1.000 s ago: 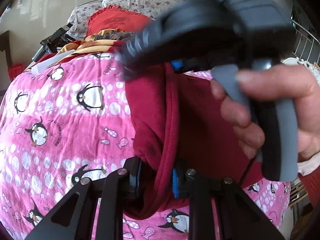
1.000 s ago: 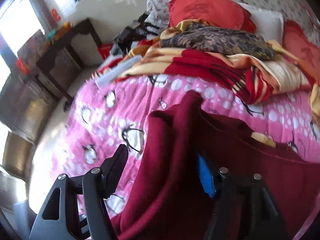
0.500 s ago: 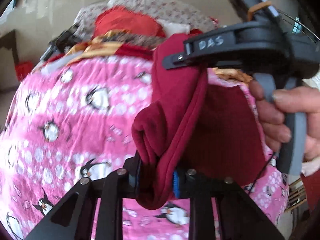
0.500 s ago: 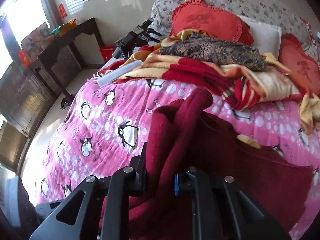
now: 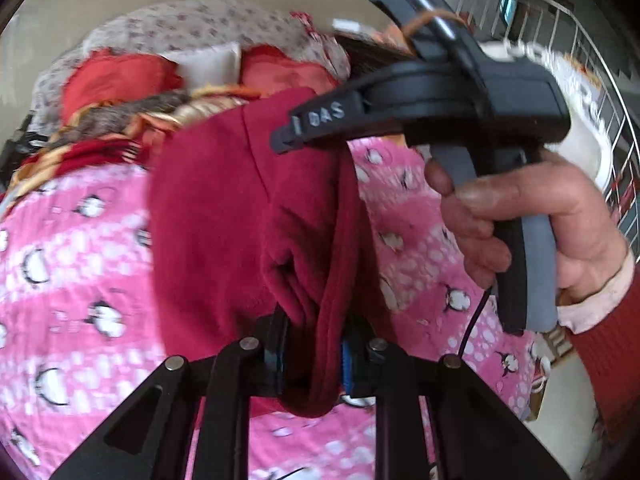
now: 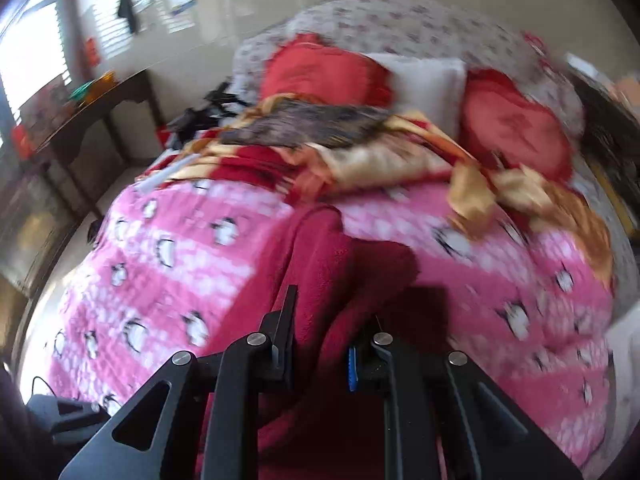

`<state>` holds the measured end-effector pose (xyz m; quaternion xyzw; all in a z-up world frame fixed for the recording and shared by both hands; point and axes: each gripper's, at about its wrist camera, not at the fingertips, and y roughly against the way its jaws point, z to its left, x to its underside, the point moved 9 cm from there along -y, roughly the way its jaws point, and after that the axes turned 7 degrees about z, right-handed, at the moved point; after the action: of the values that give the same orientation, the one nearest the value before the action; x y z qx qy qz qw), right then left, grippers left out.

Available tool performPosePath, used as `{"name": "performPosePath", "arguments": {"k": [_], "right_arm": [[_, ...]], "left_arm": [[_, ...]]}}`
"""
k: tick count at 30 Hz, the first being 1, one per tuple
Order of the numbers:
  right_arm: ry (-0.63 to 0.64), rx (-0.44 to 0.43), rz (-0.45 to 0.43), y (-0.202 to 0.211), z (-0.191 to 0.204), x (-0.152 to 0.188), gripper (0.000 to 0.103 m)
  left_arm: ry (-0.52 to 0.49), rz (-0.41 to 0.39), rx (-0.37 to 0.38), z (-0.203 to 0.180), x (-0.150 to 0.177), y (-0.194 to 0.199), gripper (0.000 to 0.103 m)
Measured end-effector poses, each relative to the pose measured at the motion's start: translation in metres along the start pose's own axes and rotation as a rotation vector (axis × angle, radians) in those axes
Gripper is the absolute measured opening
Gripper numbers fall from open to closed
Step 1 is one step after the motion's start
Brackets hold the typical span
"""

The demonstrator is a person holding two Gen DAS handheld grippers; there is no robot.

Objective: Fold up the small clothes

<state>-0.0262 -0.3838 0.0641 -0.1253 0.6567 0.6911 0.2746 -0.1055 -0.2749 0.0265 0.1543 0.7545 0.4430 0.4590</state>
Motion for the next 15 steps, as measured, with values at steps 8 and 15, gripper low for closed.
{"name": "performPosePath", "arguments": {"k": [8, 15], "right_arm": [[-0.177, 0.0, 0.089, -0.054, -0.065, 0.046, 0.0], [-0.236, -0.056, 0.0, 0.006, -0.061, 0.067, 0.011]], "left_arm": [[-0.042, 0.12, 0.072, -0.023, 0.019, -0.03, 0.04], [-0.047, -0.005, -0.049, 0.03, 0.022, 0.032, 0.071]]}}
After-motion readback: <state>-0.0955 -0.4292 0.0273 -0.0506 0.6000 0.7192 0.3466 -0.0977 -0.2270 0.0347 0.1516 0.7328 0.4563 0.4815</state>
